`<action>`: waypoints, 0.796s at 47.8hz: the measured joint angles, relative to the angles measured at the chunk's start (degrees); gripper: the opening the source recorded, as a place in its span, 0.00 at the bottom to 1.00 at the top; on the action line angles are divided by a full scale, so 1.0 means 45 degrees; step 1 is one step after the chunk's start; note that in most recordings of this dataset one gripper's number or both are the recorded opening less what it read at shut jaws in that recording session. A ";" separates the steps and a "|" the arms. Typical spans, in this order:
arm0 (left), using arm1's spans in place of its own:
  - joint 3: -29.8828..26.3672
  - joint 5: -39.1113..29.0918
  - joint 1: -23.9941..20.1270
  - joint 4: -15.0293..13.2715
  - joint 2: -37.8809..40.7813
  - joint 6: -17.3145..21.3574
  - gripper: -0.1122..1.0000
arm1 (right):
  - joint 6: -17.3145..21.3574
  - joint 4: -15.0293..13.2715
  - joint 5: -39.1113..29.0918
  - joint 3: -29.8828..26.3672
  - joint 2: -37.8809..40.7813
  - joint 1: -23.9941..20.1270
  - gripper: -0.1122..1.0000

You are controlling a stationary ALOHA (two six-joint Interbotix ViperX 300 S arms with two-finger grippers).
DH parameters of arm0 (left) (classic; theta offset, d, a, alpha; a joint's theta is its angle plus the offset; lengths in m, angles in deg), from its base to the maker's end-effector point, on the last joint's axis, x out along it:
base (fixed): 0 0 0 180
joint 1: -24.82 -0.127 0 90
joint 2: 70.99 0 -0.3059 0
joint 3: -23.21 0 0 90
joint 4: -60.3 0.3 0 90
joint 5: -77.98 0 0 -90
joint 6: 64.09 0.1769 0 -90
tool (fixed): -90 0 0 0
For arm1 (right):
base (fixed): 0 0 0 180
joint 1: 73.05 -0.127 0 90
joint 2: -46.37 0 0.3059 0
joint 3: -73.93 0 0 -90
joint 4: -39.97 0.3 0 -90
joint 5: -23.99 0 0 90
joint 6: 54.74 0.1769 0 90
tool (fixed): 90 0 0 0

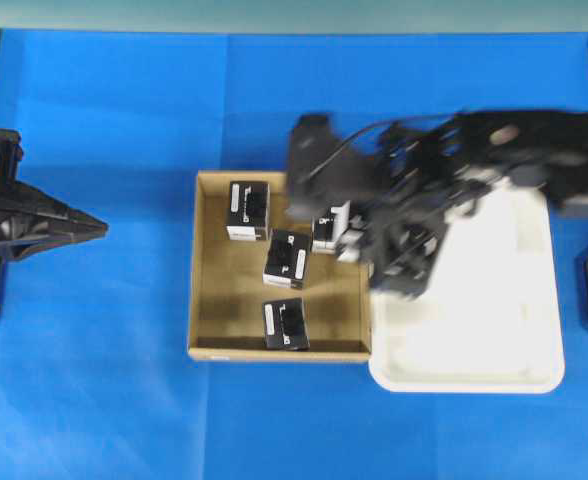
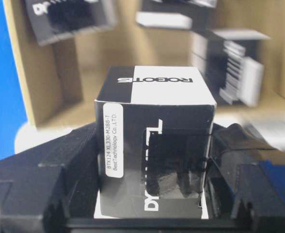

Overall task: Pick a box that is randomly placed inside the cardboard box.
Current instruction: 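Lift the held box and carry it right over the white tray, then lower the box into the white tray and open the right gripper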

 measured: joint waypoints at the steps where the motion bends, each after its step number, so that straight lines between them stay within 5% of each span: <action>1: 0.0000 0.0000 0.0000 0.0000 0.0000 0.0000 0.04 | -0.0059 -0.0039 -0.0195 0.0156 -0.0273 0.0156 0.64; 23: 0.0020 0.0000 0.0000 0.0000 -0.0020 0.0000 0.04 | -0.2520 -0.0645 -0.0664 0.3926 -0.3477 0.3066 0.64; 38: 0.0000 0.0000 0.0000 0.0000 -0.0020 0.0000 0.04 | -0.4102 -0.0742 0.0234 0.5723 -0.3926 0.3652 0.64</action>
